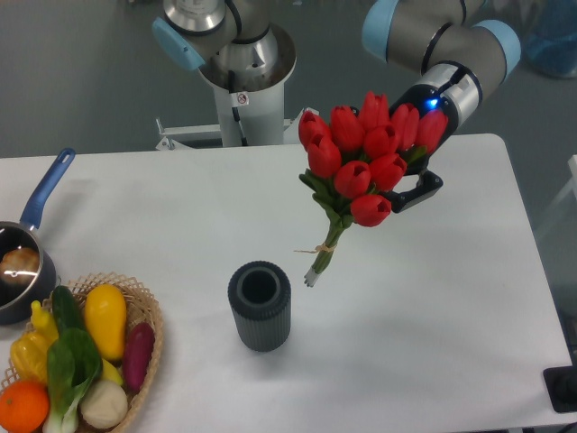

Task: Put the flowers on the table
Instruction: 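Hold the red tulip bouquet upright in the gripper above the table, then rotate the gripper to tip the tulip heads down toward the table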

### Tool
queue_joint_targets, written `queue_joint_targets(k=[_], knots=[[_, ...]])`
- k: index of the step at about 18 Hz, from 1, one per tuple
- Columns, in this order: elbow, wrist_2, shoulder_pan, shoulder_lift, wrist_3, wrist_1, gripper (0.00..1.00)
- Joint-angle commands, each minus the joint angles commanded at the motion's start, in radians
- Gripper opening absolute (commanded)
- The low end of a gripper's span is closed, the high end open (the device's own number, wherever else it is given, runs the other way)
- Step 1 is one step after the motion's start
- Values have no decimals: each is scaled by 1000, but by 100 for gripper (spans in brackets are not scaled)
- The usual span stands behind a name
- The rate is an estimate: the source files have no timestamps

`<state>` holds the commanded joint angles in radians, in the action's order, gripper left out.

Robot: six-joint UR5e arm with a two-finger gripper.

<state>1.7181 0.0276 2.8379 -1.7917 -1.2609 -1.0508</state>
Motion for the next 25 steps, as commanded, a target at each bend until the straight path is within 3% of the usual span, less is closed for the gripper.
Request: queue_joint_targets(k=[13, 20, 25], knots=[[-5, -54, 14, 6, 0, 0, 52], [-5, -195, 21, 38, 2, -2, 52], [-9, -369, 25, 60, -2, 0, 52]])
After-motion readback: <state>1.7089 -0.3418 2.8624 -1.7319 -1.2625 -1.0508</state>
